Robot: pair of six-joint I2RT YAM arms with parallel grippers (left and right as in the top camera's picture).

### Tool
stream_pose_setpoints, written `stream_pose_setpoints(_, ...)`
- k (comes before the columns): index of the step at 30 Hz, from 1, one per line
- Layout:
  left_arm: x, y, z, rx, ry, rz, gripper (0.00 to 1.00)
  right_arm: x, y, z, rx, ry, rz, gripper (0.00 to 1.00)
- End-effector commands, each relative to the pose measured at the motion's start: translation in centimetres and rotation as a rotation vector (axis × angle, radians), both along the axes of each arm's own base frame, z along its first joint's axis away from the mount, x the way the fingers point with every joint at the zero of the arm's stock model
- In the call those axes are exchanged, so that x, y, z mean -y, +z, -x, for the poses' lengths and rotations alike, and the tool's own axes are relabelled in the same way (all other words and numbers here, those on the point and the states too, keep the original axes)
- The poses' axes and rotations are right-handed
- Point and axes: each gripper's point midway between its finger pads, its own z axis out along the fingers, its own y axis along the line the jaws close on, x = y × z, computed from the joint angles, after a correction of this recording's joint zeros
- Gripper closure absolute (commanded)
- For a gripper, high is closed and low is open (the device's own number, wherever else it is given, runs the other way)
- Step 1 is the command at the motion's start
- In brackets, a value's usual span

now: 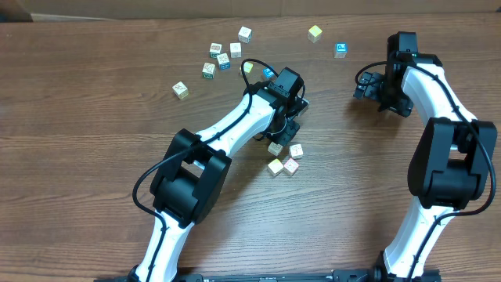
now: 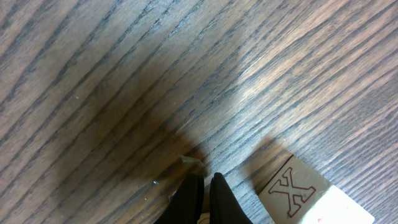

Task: Form a circle

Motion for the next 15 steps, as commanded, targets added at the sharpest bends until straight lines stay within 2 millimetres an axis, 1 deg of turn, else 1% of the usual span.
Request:
stream_pose_setpoints(1,0.1,-0.9,0.8,-0.028,-0.018,-0.005,0.96,0.2,0.9,-0.5,0.025,-0.003,0.005,0.00)
stream_pose_setpoints(15,0.3,0.4,0.4,-0.008,0.012,0.011,0.96,0.2,0.9,-0.5,0.026,-0.003,0.005,0.00)
